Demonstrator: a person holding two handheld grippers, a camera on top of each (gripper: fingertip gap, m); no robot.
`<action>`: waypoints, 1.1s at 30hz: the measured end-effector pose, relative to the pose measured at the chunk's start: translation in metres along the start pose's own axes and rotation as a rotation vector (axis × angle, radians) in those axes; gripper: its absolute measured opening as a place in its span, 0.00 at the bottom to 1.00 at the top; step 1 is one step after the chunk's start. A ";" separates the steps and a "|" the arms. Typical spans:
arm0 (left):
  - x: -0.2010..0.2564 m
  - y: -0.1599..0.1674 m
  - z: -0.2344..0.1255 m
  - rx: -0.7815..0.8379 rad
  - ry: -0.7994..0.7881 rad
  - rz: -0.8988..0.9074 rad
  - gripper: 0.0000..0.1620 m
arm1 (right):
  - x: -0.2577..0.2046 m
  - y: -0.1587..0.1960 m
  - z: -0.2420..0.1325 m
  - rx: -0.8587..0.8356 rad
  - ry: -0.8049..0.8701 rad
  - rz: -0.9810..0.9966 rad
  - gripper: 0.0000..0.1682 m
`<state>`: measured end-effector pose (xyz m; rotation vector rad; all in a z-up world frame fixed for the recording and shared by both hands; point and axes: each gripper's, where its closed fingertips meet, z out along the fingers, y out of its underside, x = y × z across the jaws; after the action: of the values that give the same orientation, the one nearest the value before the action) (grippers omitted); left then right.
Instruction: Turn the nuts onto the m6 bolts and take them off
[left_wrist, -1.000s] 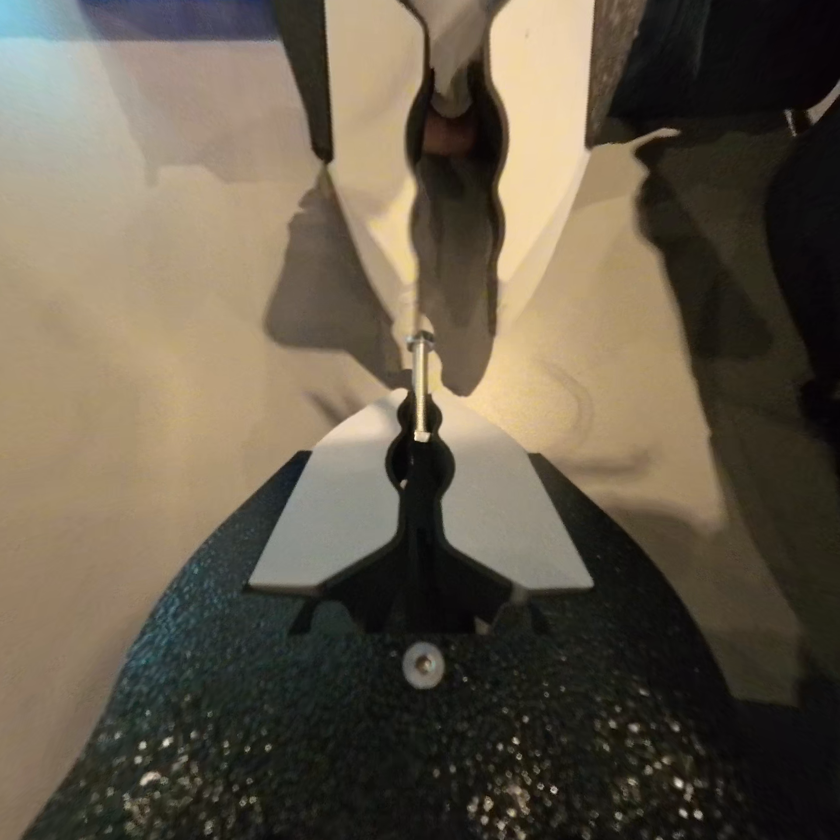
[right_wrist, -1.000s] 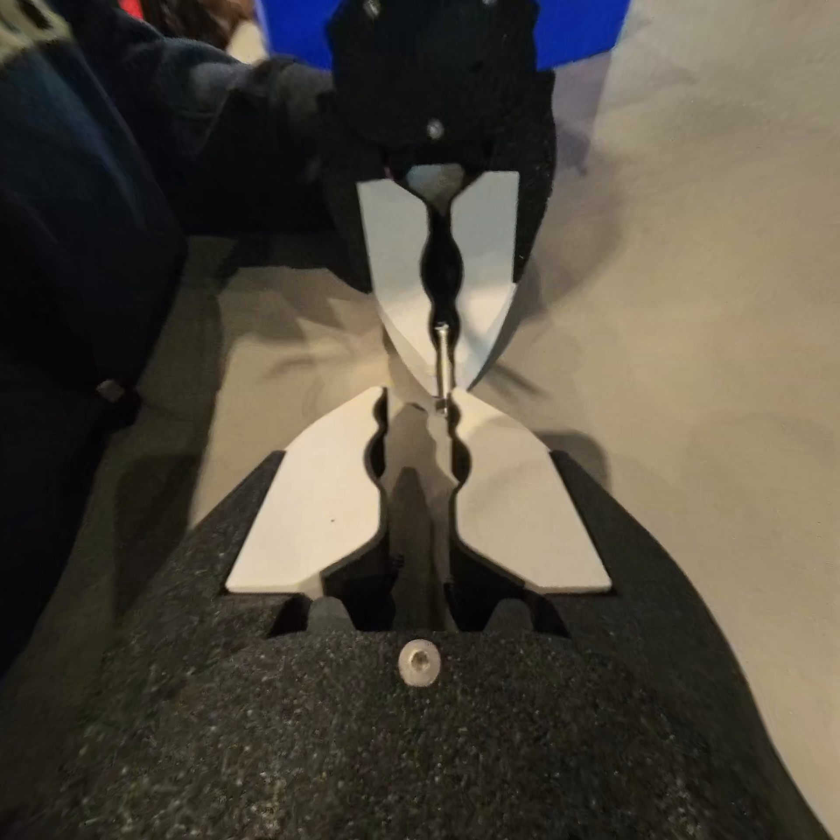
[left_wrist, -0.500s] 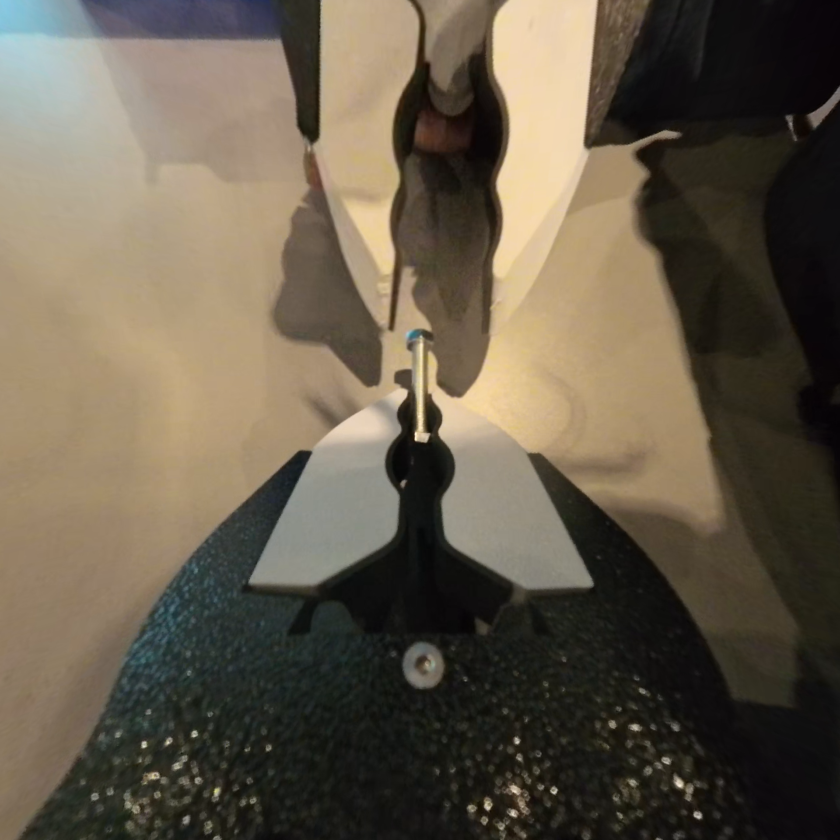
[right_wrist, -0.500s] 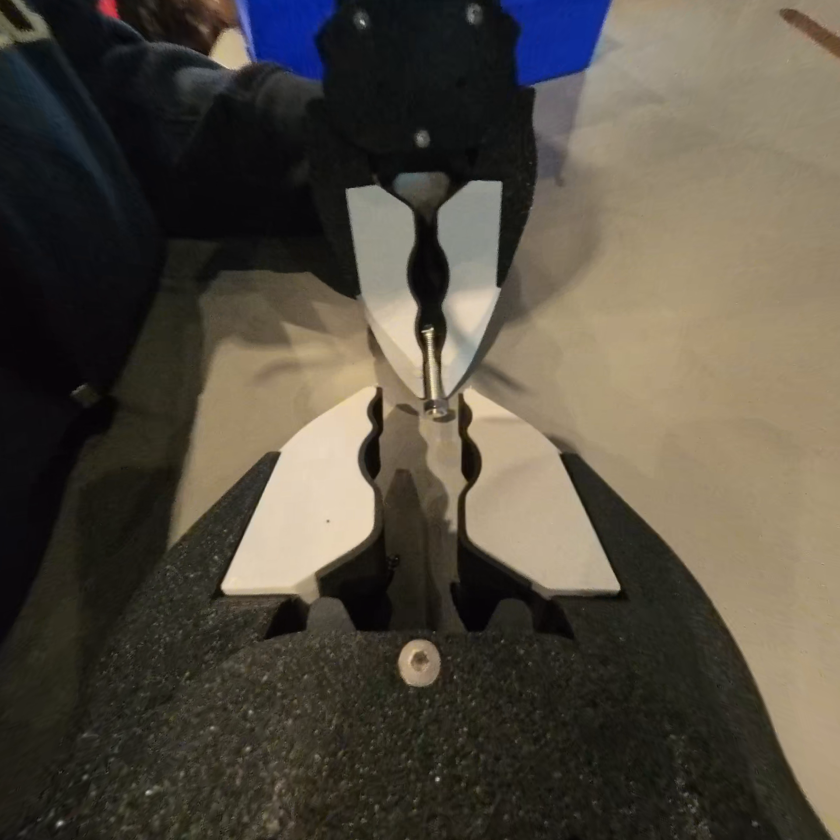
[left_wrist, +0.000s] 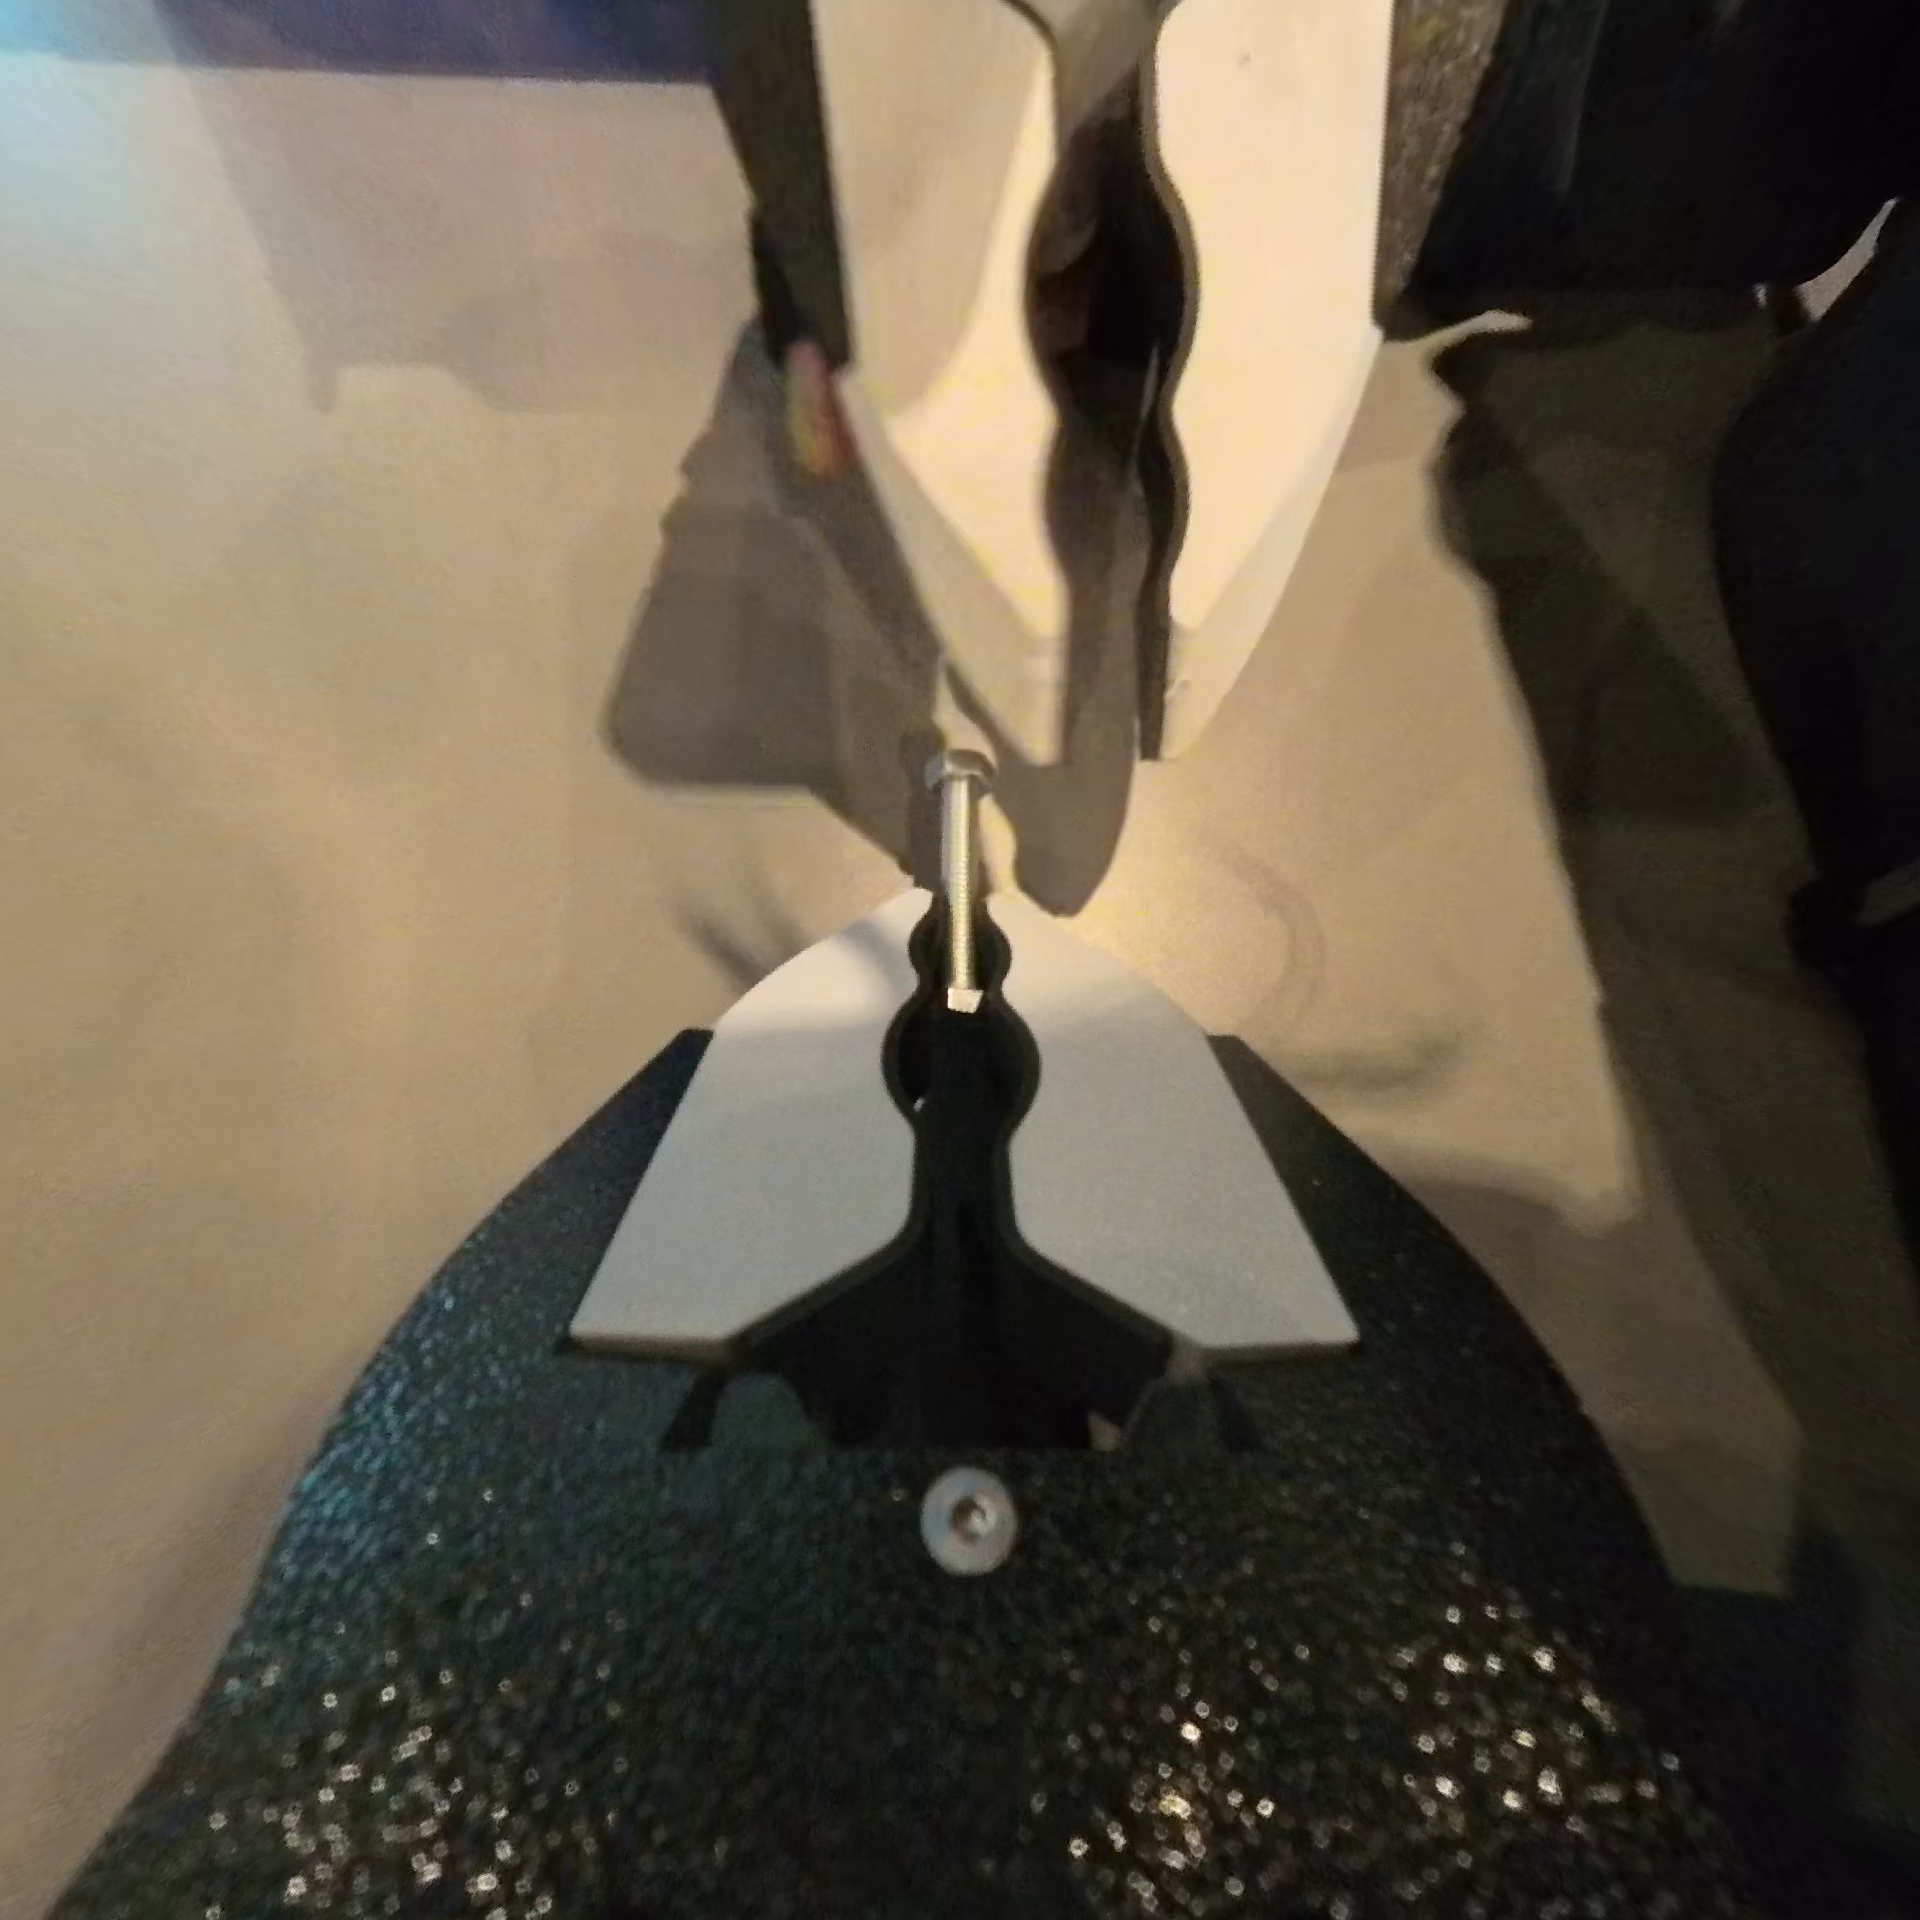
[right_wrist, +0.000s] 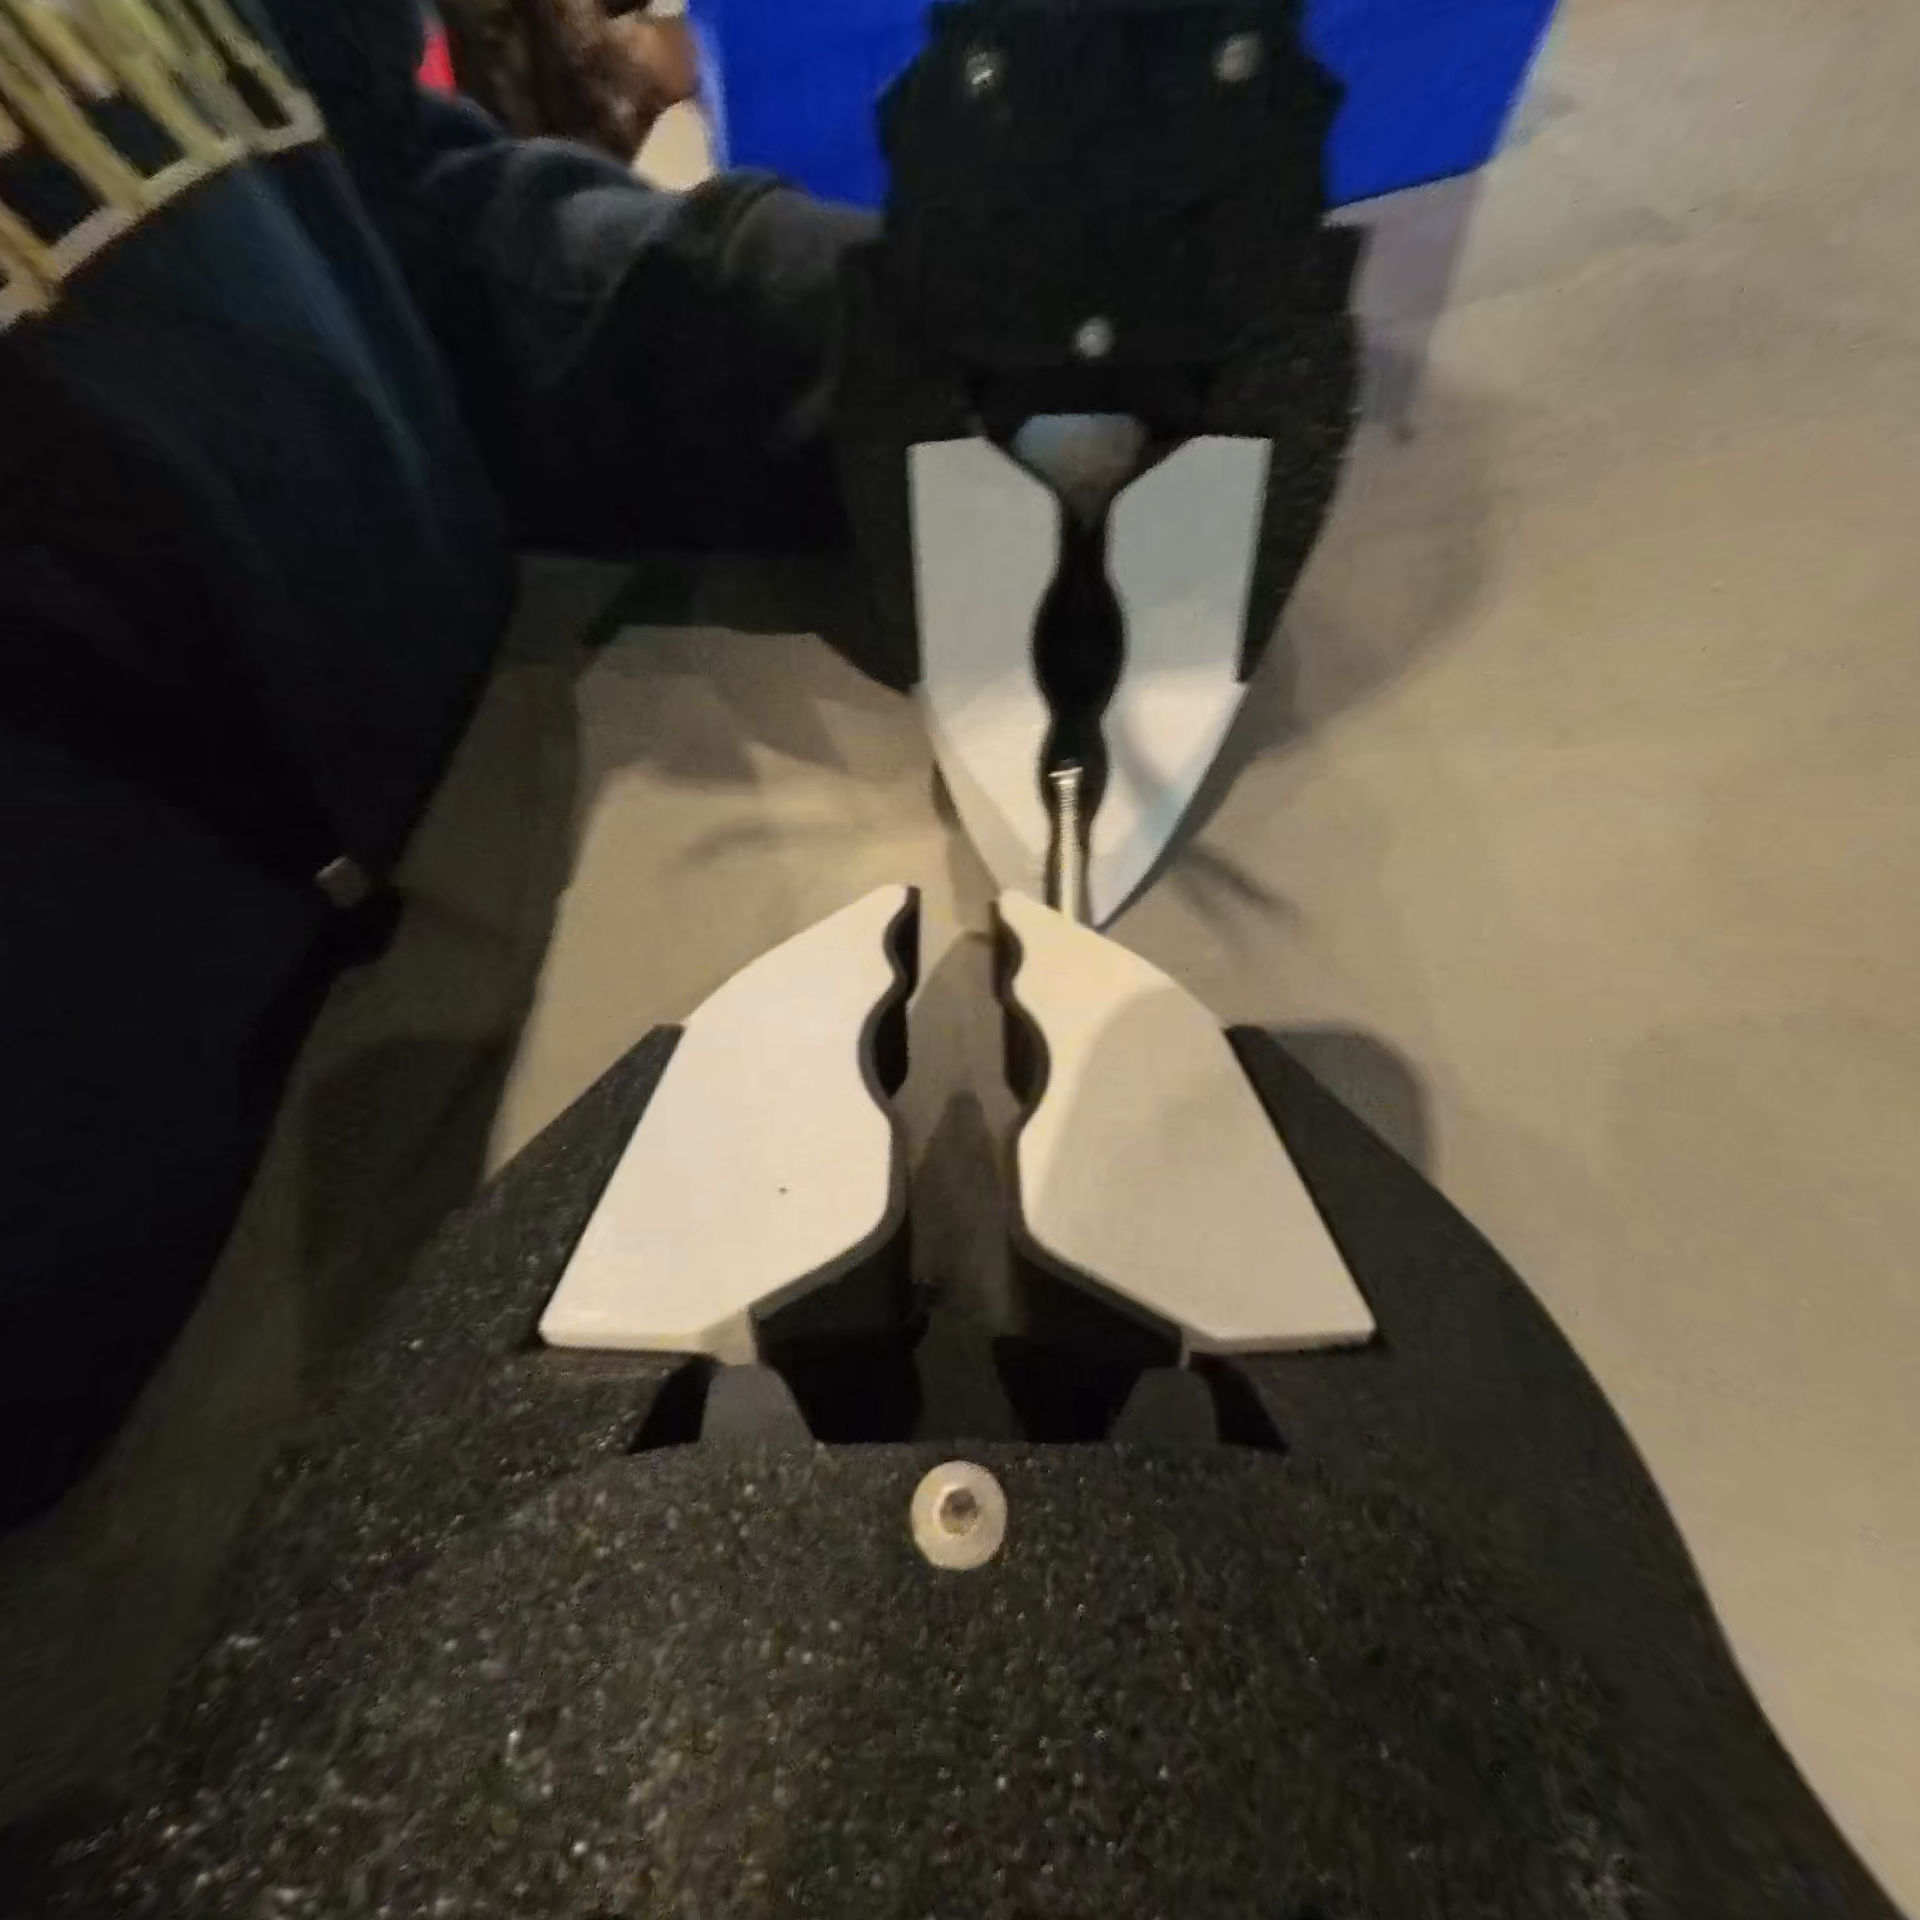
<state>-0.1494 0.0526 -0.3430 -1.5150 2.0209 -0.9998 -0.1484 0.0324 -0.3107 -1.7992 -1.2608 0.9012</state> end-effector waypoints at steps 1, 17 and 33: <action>0.000 0.000 0.000 0.000 0.000 0.000 0.03 | 0.005 -0.002 -0.001 0.018 0.031 0.008 0.13; 0.000 0.000 0.000 0.000 0.000 -0.001 0.03 | -0.010 0.009 0.004 -0.073 -0.050 -0.042 0.00; 0.000 0.000 0.000 0.000 0.001 -0.001 0.03 | 0.011 -0.003 -0.001 0.018 0.069 0.018 0.19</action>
<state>-0.1492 0.0526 -0.3426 -1.5157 2.0209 -1.0006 -0.1455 0.0435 -0.3086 -1.8152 -1.1914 0.8508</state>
